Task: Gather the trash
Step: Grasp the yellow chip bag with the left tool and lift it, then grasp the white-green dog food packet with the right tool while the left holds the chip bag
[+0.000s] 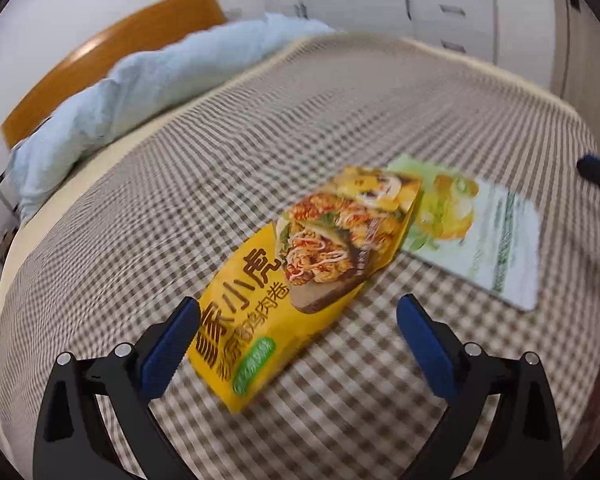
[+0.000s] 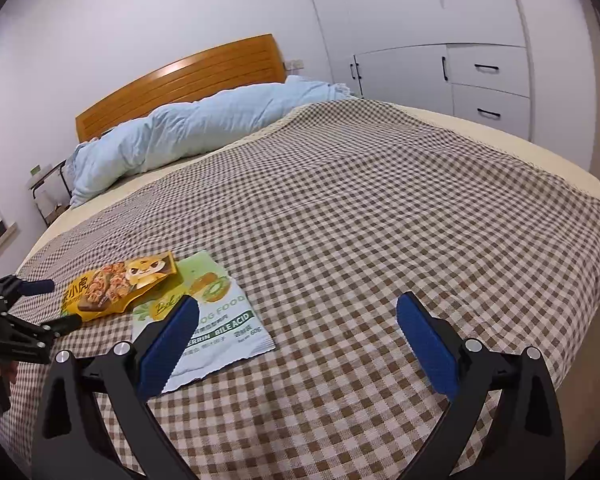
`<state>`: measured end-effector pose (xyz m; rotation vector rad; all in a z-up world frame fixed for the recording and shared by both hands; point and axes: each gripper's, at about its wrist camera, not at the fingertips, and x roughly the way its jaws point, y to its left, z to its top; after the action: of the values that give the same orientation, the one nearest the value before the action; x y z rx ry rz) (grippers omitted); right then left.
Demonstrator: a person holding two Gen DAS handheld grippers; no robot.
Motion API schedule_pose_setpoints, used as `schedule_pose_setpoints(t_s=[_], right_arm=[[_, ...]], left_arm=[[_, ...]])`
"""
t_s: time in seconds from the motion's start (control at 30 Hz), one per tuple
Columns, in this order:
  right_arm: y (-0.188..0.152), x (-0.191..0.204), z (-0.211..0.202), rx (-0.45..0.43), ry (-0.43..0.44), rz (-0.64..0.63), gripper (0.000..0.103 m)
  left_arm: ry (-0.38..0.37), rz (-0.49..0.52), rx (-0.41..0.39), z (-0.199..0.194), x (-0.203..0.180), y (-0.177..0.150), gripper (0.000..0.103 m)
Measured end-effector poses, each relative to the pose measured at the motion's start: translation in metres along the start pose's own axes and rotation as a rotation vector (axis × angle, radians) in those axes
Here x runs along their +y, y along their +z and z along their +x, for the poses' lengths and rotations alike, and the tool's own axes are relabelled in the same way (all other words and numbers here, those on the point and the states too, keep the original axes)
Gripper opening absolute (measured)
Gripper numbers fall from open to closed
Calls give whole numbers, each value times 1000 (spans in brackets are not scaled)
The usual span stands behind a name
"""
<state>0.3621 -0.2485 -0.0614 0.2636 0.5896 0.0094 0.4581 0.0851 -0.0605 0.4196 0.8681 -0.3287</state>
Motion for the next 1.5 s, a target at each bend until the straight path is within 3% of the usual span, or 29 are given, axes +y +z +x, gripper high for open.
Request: schedule_pose_setpoints(t_s=[0.23, 0.37, 0.53, 0.8, 0.9, 1.2, 1.5], right_arm=[[1, 0, 7, 13, -29, -19, 95], [1, -2, 9, 21, -37, -16, 95], [-1, 1, 13, 31, -41, -30, 95], [-2, 5, 12, 31, -27, -37, 95], [-2, 5, 9, 29, -19, -29, 95], [-3, 8, -7, 11, 33, -9, 95], [0, 9, -20, -5, 80, 47, 95]], left_arm=[[-46, 92, 71, 38, 7, 10, 95], [-84, 35, 85, 49, 22, 16, 95], [-143, -105, 87, 61, 39, 23, 93], [-151, -208, 31, 45, 44, 25, 32], [-142, -224, -12, 28, 36, 22, 20], [-57, -291, -161, -38, 7, 1, 18], [76, -294, -245, -87, -43, -25, 18]])
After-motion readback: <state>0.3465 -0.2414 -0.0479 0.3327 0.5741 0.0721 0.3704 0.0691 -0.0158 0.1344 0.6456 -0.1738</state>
